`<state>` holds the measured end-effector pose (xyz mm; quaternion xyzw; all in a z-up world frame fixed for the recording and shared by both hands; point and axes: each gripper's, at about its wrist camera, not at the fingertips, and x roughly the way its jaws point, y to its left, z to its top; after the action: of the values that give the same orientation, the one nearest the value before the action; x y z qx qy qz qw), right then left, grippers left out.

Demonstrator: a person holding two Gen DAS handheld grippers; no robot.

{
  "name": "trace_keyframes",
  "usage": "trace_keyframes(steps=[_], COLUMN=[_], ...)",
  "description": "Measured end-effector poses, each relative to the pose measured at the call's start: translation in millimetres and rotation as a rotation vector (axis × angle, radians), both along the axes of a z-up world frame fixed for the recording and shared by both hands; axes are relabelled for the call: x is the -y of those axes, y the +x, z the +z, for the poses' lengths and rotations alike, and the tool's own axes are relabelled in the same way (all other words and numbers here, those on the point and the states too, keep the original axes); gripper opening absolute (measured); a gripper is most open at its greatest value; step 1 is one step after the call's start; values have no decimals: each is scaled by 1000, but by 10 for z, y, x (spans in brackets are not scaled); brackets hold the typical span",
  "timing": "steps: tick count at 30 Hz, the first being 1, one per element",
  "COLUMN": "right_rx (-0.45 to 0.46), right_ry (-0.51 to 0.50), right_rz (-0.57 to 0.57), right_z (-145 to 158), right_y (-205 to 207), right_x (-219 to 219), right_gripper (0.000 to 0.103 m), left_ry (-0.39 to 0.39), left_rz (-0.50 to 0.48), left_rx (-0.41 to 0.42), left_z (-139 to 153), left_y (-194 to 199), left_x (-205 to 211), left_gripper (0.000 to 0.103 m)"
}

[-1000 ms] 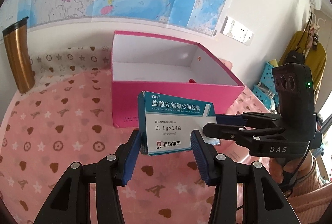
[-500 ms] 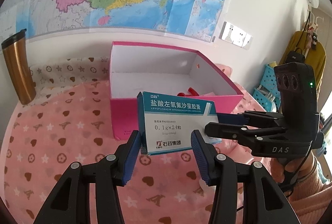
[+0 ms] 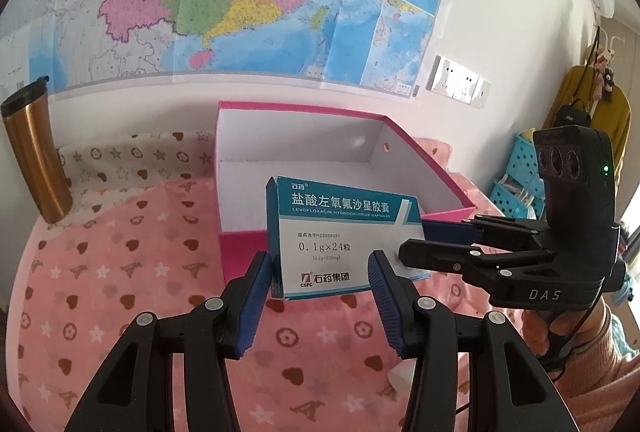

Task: Organize rigid objects
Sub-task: 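Lift the medicine box with the right gripper over the magenta box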

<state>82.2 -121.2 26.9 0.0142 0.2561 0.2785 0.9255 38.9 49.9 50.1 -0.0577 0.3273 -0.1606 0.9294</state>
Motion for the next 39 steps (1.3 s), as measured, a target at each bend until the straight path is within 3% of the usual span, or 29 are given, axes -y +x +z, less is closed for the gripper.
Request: trace_keyframes(steps=[39], right_rx=[20], right_ry=[14], right_rz=[3], right_z=[254], right_y=[369], right_x=[31], right_gripper=[44], left_ry=[-4], left_rz=[40], left_rx=[0], left_z=[77], left_y=[393], left_x=[-55], left_gripper=[50])
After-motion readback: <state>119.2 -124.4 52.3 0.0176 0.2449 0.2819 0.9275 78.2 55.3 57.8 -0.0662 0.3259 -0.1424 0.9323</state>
